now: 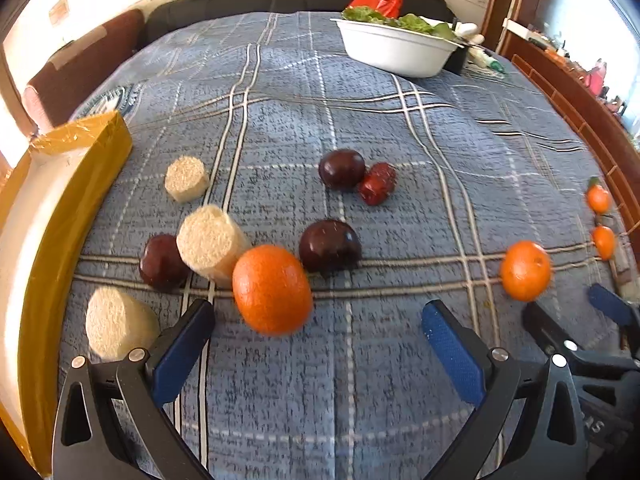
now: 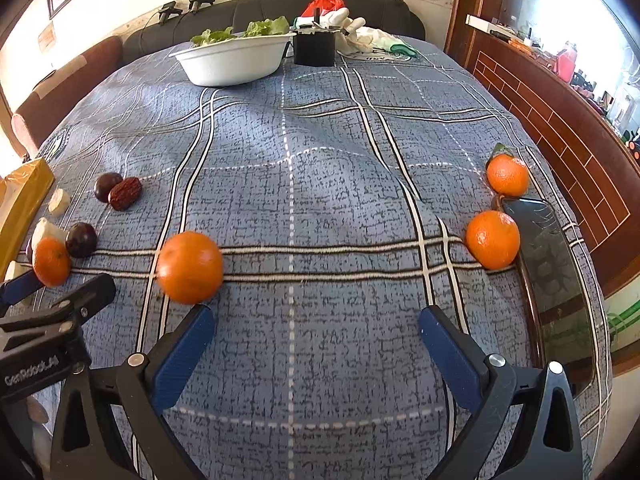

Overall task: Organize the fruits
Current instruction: 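Grasp the dark red plum with the left tool while the right tool grasps an orange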

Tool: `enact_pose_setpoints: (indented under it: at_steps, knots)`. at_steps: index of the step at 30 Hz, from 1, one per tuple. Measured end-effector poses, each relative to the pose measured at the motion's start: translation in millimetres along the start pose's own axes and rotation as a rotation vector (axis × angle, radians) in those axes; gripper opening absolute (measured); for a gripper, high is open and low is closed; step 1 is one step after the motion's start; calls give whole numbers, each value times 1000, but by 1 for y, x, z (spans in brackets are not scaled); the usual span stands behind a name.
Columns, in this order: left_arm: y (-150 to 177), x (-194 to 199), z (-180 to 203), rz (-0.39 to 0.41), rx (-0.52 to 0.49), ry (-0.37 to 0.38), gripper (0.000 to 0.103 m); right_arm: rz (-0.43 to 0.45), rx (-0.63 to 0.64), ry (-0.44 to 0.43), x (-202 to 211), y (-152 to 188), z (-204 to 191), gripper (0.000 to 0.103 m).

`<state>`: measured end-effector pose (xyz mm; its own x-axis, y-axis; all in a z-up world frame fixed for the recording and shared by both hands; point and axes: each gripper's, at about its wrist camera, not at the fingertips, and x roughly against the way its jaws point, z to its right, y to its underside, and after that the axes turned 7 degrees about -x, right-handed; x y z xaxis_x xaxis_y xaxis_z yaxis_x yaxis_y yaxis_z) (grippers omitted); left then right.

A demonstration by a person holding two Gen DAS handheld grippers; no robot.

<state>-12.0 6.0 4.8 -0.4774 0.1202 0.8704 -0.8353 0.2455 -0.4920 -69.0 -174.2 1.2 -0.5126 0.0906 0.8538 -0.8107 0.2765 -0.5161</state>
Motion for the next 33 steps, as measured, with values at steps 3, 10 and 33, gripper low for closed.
enact_pose_setpoints:
  at_steps: [3,10,33]
  knots:
    - [8,19,-14,28,67,89,103,-26,9,0,2,2,0,103]
    - [38,103,-61,217,113,107,103,0,35,4,14,21,-4,103]
    - [90,100,-83,175,-173,143,60,112,79,-238,33,-15,-39,78]
